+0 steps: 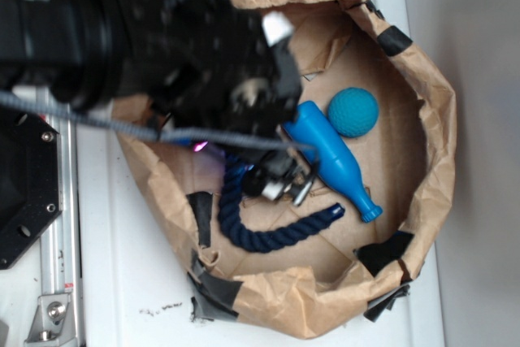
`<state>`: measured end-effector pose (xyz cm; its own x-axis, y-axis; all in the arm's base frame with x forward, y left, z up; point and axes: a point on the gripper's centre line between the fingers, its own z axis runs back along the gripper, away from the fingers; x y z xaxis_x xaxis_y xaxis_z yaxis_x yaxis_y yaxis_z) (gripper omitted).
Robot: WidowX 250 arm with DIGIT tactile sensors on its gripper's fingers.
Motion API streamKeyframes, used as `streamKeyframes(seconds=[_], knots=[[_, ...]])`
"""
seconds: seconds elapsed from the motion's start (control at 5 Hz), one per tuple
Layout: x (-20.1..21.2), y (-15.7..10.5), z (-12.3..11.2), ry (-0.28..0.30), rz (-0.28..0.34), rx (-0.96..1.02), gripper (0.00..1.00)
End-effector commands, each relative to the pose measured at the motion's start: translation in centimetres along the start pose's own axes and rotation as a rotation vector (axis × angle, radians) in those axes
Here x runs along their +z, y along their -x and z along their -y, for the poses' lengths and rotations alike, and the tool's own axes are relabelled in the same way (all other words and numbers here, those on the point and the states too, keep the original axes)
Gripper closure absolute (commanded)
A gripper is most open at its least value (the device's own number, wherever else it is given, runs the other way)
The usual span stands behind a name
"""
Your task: Grab the blue rope.
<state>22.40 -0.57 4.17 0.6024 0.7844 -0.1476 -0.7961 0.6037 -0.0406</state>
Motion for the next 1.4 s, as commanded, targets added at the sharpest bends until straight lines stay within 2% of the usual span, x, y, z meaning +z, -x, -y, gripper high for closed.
streamKeyframes(seconds=[0.0,0.2,0.4,0.6,0.8,1.0,1.2], knots=[[-2.7,-1.4,0.5,-0.063,0.045,-0.078,1.00],[-2.2,-1.9,0.5,-0.062,0.063,-0.101,1.00],[0.0,-3.8,0.7,-0.040,0.091,-0.234,1.00],[5.3,-5.5,0.7,0.071,0.152,-0.389,1.00],[10.7,-5.8,0.1,0.083,0.220,-0.474,1.00],[12.8,-5.4,-0.2,0.128,0.221,-0.517,1.00],[13.3,-4.7,0.6,0.143,0.184,-0.628,1.00]])
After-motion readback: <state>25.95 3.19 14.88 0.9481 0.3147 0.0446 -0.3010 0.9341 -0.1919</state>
